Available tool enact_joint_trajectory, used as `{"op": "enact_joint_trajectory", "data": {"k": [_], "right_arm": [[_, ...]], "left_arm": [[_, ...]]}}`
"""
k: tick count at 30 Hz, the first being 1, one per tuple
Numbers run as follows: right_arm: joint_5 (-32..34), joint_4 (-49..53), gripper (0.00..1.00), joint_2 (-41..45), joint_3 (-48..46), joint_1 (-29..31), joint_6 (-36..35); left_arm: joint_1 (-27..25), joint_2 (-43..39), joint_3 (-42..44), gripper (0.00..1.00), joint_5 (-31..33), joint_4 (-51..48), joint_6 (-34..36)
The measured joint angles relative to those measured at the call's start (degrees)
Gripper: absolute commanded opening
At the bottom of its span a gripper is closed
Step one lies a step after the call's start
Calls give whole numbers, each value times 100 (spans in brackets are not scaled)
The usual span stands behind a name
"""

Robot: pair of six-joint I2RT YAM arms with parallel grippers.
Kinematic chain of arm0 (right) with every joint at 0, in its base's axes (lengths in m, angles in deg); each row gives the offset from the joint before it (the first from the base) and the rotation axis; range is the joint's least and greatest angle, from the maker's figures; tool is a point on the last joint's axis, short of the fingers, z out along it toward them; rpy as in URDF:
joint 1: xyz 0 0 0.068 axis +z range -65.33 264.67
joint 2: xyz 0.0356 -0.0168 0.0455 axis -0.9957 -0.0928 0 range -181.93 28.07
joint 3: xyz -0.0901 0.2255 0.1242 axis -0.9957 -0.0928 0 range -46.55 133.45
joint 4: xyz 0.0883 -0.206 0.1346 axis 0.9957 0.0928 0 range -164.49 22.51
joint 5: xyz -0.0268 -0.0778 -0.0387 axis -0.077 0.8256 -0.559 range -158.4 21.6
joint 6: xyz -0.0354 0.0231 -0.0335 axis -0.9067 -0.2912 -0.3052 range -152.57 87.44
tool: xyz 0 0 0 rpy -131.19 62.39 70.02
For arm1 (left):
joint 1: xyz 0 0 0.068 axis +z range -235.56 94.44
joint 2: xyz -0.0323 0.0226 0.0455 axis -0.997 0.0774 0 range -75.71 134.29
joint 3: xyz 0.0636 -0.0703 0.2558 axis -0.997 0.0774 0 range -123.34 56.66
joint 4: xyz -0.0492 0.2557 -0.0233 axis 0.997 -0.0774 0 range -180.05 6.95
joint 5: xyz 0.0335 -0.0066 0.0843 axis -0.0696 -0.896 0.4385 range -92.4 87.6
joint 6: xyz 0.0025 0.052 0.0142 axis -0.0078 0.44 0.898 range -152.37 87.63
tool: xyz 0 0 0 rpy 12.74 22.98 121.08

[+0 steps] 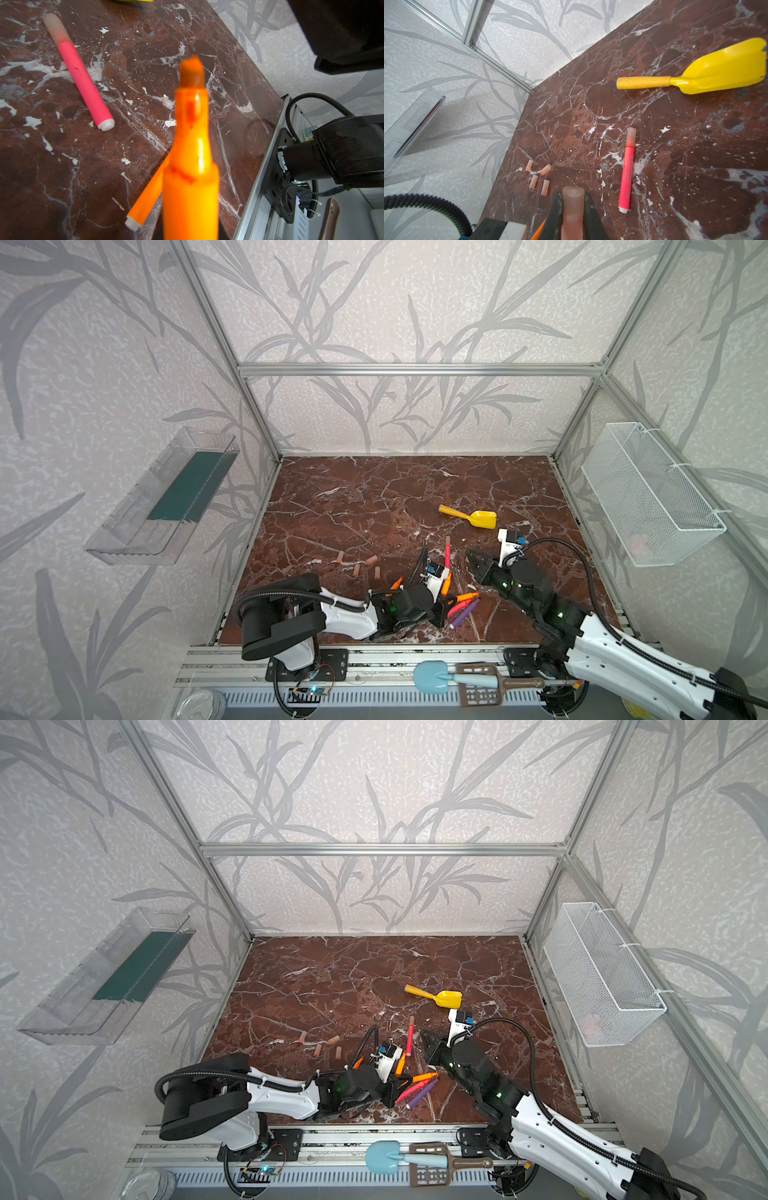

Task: Insert the pens into the pen caps
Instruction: 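Bring the cap over the highlighter tip with the right gripper while the left holds it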

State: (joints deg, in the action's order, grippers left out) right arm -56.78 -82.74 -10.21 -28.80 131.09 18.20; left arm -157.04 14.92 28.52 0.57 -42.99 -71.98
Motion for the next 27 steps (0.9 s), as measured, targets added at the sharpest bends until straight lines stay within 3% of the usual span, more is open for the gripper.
{"op": "enact_joint_trajectory", "data": {"k": [11, 27], "right_arm": [[-619, -743, 12, -190, -262, -2, 337], [-938, -1279, 10, -804, -286, -2, 520]], "left_arm": [[-2, 216, -4, 0, -20, 299, -7], [-2, 227, -184, 0, -116, 328, -9]]}}
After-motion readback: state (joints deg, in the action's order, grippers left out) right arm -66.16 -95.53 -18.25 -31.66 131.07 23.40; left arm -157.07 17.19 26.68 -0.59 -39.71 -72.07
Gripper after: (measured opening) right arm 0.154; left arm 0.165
